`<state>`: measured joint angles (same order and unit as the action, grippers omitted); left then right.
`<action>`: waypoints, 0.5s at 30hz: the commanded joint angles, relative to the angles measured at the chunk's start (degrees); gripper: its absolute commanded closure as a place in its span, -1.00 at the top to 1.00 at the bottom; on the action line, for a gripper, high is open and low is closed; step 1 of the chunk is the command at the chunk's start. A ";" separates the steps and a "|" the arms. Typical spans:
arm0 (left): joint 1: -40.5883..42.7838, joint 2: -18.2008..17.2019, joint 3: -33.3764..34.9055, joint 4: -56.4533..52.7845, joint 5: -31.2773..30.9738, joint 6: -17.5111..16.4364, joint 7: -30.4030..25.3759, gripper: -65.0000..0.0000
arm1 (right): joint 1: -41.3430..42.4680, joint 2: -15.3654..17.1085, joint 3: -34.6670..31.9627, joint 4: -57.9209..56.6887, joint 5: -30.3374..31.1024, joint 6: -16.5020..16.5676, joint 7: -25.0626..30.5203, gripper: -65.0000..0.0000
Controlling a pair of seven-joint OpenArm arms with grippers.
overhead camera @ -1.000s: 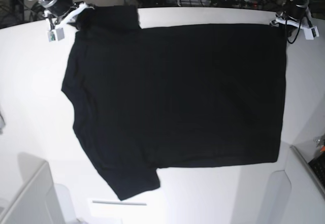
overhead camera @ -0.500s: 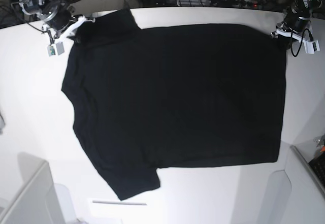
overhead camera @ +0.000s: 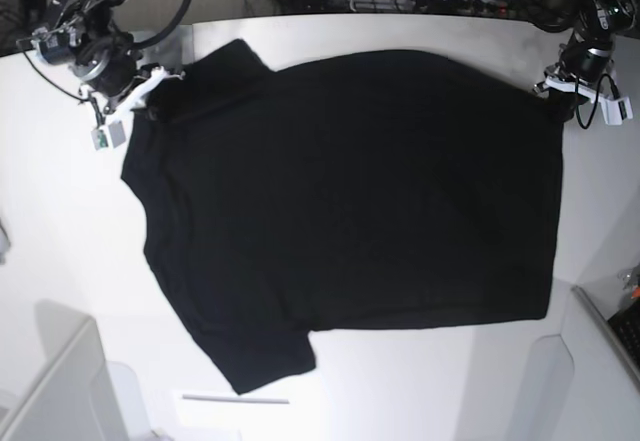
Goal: Fold the T-shirt properly
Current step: 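Drag the gripped shirt edge toward the arm bases with both grippers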
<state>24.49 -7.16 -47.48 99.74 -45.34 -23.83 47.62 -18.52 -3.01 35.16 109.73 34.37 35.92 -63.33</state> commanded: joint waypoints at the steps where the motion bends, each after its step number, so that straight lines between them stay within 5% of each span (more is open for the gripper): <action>1: 0.26 -0.62 -1.00 0.87 -0.77 -0.03 -0.89 -1.00 | 0.81 0.41 -0.04 0.64 1.01 -0.63 0.69 -1.00; 15: -4.14 1.05 -4.16 -2.82 -0.68 -0.03 -0.80 -1.00 | 9.34 1.29 -0.21 -4.02 1.01 -6.16 -1.59 -1.00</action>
<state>20.45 -5.41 -51.24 96.07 -45.08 -23.59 47.86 -9.96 -2.17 34.87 104.73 34.26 29.87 -66.17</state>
